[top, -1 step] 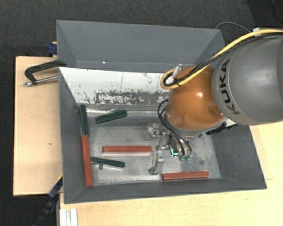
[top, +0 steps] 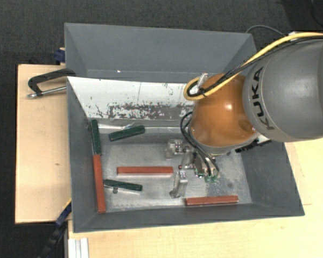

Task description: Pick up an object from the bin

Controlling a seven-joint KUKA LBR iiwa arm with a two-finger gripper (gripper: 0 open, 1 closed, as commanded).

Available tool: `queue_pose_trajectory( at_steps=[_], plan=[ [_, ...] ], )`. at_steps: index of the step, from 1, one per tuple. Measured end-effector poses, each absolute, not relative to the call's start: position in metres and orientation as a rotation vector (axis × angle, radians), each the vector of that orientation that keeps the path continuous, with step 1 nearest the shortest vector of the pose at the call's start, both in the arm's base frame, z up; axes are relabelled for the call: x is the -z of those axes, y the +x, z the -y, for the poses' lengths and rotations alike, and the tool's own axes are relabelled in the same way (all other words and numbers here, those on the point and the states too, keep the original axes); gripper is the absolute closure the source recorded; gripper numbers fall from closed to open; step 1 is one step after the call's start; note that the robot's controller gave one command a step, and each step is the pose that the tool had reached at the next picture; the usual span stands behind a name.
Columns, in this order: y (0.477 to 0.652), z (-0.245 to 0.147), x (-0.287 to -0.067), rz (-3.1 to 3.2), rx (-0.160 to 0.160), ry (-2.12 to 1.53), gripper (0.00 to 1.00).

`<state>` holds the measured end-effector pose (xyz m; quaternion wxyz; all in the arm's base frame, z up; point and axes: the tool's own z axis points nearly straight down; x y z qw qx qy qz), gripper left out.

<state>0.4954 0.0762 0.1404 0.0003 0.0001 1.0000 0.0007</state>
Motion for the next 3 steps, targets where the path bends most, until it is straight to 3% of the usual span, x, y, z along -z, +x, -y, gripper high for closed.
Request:
queue_pose_trajectory(
  at_steps=[1,2,3],
  plan=[
    [0.499,-0.075,-0.117,-3.132,-0.004,0.095,0.00],
    [0.507,-0.086,-0.070,-3.139,-0.002,0.133,1.00],
    [0.507,-0.086,-0.070,-3.139,-0.002,0.133,1.00]
  ],
)
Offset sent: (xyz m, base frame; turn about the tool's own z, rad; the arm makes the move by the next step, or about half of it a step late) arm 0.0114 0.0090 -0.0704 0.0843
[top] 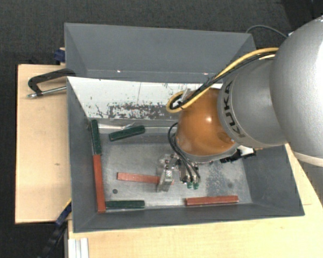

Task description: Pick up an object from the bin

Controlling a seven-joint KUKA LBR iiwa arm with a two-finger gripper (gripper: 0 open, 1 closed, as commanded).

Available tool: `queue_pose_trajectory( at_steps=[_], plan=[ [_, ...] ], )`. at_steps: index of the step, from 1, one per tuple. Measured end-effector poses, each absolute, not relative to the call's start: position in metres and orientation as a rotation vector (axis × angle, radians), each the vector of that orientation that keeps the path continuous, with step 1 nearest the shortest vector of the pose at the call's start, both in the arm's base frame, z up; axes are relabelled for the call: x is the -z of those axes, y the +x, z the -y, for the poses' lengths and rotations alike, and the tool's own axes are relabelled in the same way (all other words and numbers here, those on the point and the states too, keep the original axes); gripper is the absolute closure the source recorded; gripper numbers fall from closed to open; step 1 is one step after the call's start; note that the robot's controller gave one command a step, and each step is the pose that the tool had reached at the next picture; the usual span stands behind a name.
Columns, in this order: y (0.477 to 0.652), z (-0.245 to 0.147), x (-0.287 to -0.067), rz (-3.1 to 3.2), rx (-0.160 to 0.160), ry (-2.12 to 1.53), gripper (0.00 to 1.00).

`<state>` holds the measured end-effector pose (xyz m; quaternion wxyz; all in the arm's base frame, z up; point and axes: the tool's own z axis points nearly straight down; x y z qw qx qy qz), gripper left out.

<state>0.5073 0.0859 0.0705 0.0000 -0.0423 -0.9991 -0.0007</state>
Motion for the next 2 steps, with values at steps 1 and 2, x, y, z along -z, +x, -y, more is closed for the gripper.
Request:
queue_pose_trajectory(
  at_steps=[1,2],
  plan=[
    [0.5428,-0.0605,-0.1900,3.136,0.002,-0.245,1.00],
    [0.5427,-0.0605,-0.1900,3.136,0.003,-0.246,1.00]
  ],
)
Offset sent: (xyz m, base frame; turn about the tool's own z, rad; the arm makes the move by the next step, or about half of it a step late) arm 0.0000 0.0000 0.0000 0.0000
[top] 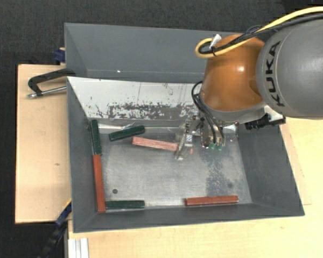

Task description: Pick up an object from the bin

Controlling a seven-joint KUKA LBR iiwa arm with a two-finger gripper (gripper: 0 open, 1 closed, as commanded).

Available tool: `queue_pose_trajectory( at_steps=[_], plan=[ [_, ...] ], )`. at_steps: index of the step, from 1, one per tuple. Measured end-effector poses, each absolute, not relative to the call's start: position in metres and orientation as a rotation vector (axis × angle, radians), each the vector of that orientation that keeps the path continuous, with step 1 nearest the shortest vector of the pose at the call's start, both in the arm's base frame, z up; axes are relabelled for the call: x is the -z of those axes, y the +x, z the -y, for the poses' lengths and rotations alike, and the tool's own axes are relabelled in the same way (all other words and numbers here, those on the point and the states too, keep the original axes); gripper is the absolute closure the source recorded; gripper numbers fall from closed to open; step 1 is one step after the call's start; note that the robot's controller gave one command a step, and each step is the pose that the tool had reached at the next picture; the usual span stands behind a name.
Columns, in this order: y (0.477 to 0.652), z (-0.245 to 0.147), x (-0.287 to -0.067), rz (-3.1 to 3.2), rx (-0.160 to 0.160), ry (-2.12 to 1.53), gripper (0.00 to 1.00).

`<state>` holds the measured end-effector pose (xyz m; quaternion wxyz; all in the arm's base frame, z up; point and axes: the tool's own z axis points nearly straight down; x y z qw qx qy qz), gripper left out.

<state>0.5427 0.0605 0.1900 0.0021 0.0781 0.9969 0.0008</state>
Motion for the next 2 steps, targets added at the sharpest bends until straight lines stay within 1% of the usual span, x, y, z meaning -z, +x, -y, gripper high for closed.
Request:
queue_pose_trajectory(
  at_steps=[1,2],
  plan=[
    [0.543,-0.054,-0.231,-3.135,-0.001,0.244,1.00],
    [0.545,-0.052,-0.247,-3.131,-0.001,0.244,1.00]
  ],
)
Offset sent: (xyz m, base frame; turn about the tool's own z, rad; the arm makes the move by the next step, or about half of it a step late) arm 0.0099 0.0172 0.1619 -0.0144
